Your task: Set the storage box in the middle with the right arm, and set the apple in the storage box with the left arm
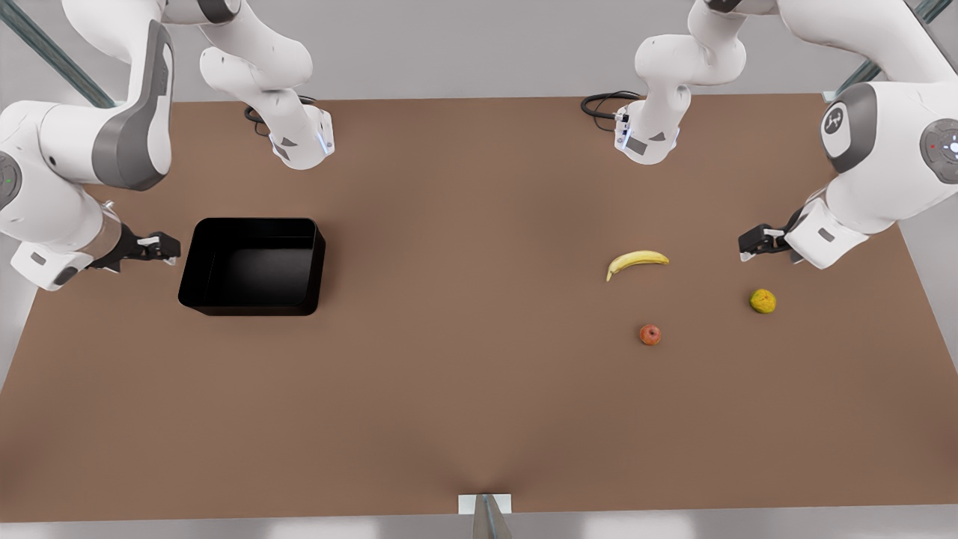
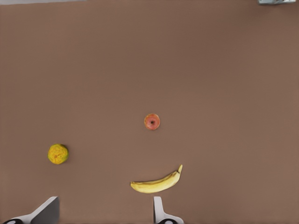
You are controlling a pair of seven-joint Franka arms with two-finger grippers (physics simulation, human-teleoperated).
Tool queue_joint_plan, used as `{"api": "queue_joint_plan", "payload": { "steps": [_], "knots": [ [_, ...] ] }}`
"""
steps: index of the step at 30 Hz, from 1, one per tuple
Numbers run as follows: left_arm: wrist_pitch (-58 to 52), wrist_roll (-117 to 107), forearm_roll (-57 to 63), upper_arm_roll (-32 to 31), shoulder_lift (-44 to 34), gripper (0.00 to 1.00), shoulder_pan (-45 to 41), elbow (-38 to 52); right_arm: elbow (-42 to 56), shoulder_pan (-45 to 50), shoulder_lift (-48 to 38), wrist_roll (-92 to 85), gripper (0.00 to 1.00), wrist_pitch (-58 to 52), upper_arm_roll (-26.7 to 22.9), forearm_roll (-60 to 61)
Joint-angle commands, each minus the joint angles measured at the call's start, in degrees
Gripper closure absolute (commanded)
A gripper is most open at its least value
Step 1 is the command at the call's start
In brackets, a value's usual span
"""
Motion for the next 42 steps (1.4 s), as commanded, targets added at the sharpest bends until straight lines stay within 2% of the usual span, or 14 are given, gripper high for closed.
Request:
{"api": "queue_joint_plan", "payload": {
  "steps": [1,4,7,9,12,14,15,16,17,24,29,39,40,42],
  "knots": [
    [-0.02,0.00,-0.01,0.00,-0.01,0.00,0.01,0.02,0.00,0.06,-0.01,0.00,0.00,0.00,0.01,0.00],
    [-1.25,0.53,0.52,0.26,0.17,0.00,0.01,0.37,-3.15,-1.16,0.43,0.00,0.00,-0.44,0.27,1.14],
    [-6.00,-17.82,-0.08,0.62,3.51,0.00,0.89,0.99,-18.09,-3.72,0.08,1.31,0.00,11.77,0.18,2.99],
    [-4.77,-48.75,-15.46,0.70,8.52,0.00,1.42,1.87,-25.92,-3.72,-1.68,4.13,0.00,19.33,0.18,2.73],
    [12.01,-78.13,-34.18,0.62,12.48,0.00,1.07,-2.61,-36.91,-5.03,-4.58,4.04,0.00,28.73,-2.28,1.23],
    [28.18,-78.40,-47.54,0.70,11.77,0.00,-2.00,-14.29,-38.41,-6.09,-2.12,2.82,0.00,32.25,-4.21,1.41],
    [32.57,-77.00,-55.35,0.97,11.51,0.00,-2.97,-19.04,-38.67,-7.05,-1.94,1.94,0.00,32.78,-4.30,1.41],
    [35.49,-64.97,-71.44,5.62,8.52,0.00,-7.36,-30.55,-40.60,-7.14,-2.21,1.85,0.00,35.15,-4.30,1.41],
    [35.75,-60.40,-76.54,7.20,7.73,0.00,-9.21,-34.24,-42.35,-7.23,-2.38,1.76,0.00,36.64,-4.47,1.41],
    [36.01,-52.92,-93.17,10.20,16.08,0.00,-9.21,-33.90,-45.79,-9.87,1.13,-6.85,0.00,41.48,-8.08,1.85],
    [30.04,-50.36,-92.99,12.74,16.61,0.00,-8.07,-34.43,-45.97,-11.10,3.59,-7.03,0.00,41.48,-9.40,1.49],
    [21.07,-39.11,-101.43,12.39,26.19,0.00,-0.86,-33.99,-47.02,-11.01,11.42,-6.94,0.00,46.85,-9.40,1.32],
    [20.98,-39.11,-101.43,12.39,25.22,0.00,-0.95,-34.34,-47.02,-11.01,11.42,-7.03,0.01,46.67,-9.40,1.32],
    [21.16,-38.59,-101.08,12.22,23.64,0.00,-2.45,-34.87,-47.02,-10.84,11.33,-7.03,0.36,45.62,-9.31,1.32]
  ]
}}
